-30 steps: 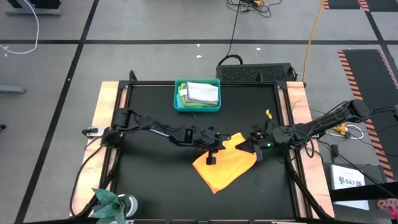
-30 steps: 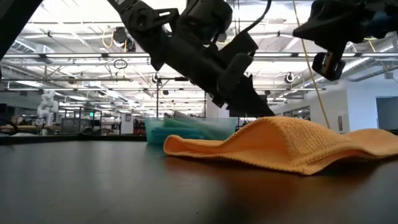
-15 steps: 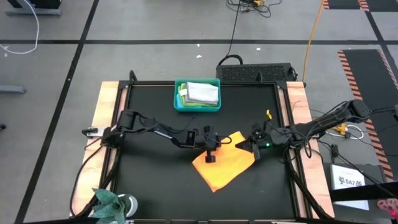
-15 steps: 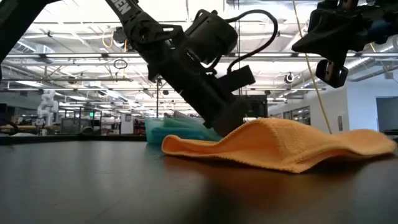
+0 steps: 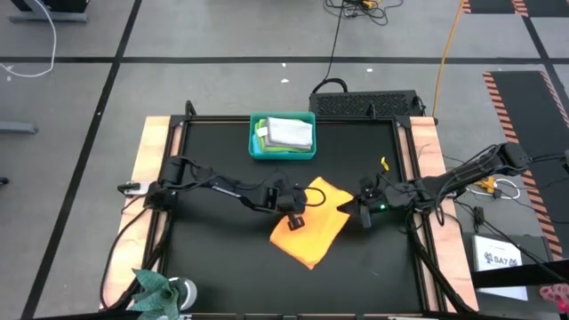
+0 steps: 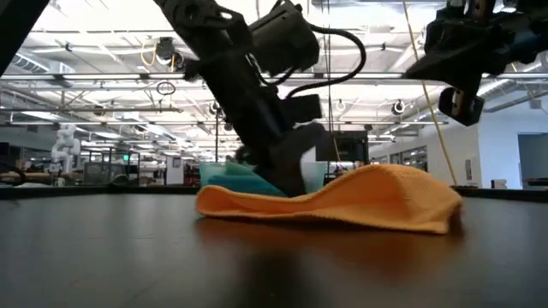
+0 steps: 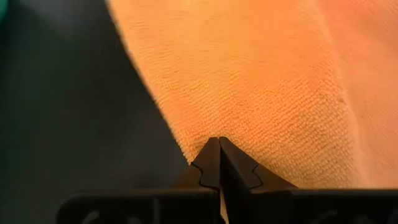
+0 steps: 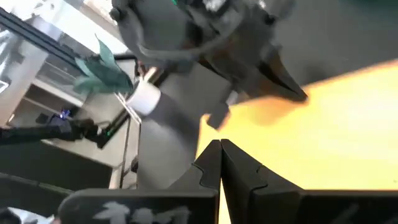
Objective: Fold microfiber towels
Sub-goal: Fold the orange microfiber towel
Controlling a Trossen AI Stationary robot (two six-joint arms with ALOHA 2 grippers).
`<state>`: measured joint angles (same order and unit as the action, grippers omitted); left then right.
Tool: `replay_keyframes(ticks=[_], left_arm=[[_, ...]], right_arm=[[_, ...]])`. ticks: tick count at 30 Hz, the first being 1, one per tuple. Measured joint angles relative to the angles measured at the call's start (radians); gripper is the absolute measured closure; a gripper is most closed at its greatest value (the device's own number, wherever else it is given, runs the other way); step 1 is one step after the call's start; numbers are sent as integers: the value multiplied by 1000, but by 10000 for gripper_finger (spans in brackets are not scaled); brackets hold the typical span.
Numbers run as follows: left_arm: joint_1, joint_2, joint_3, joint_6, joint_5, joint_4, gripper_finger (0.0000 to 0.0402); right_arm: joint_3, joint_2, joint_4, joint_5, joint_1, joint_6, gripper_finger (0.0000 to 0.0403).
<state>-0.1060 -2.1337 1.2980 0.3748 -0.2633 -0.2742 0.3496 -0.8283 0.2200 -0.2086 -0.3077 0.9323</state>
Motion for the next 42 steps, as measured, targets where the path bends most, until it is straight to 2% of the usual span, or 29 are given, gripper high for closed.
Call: replay_keyframes(ticks=[7, 10, 18, 24, 29, 36, 42], left_arm=[[-69, 47, -5, 232, 46, -134, 400], [-90, 69, -10, 319, 80, -171, 397], [-134, 78, -11, 494, 125, -105, 396], [-139, 76, -11, 518, 125, -48, 395], [-138, 108, -13, 477, 100, -90, 399], [-106, 178, -15, 458, -68, -389, 399], [-66, 195, -13, 443, -40, -278, 395]], right_arm=[[0, -51, -155, 83, -1, 112, 403], [1, -112, -153, 83, -2, 147, 403], [1, -356, 38, 78, -2, 206, 403], [0, -546, 241, 79, 0, 210, 403], [2, -625, 243, 77, 1, 202, 403], [1, -616, 232, 83, -24, 190, 403], [-1, -586, 223, 82, -28, 199, 403]])
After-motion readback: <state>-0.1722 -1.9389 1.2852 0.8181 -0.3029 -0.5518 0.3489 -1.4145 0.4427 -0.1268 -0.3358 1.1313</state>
